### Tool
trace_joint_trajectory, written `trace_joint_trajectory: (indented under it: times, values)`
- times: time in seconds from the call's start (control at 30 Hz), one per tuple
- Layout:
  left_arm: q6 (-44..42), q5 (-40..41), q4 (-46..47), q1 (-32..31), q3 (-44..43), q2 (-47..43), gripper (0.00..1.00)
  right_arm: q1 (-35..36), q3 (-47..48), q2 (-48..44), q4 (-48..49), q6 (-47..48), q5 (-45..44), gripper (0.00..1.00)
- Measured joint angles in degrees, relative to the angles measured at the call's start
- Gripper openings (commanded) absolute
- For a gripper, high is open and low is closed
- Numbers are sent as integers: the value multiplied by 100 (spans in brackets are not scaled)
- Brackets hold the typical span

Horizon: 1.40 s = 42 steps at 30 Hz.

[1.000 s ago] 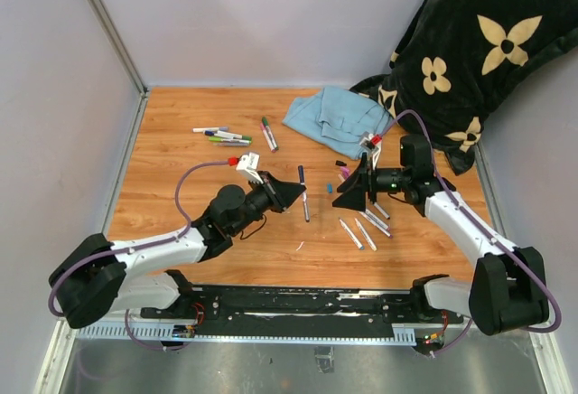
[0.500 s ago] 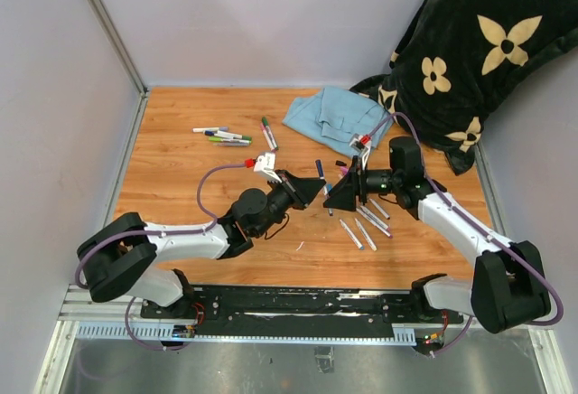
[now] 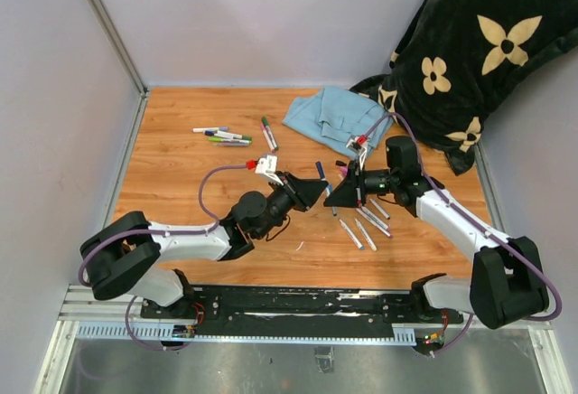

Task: Open the pen caps
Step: Pick up the pen from the center of the board, then open the pen cap from the pen.

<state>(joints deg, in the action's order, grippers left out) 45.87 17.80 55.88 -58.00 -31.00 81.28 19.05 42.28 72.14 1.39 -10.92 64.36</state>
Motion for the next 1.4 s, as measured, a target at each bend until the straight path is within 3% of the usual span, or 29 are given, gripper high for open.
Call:
trace_joint_trajectory:
  times: [0.1,0.43,0.63,0.9,1.17,1.4]
  values:
    - [-232,-127,63,-11,181,-297,53,39,168,90,-302,295,315,1]
    - [-1224,-855,92,-26,1113,-2002,87,48,450,245,-1174,1360,1469,1]
    - [-1298,-1423,79,363,1545,-2841,87,48,608,243,-1663,1886,1508,1]
    - [-389,-2288,693,1231,2061,-2686,87,48,822,4,-2544,2865,699,1]
    - [179,-2374,728,1294,2065,-2627,84,48,833,-442,-2846,3379,-319,1]
    - [573,-1928,557,1279,2055,-2562,82,50,833,-433,-2894,3497,-750,1]
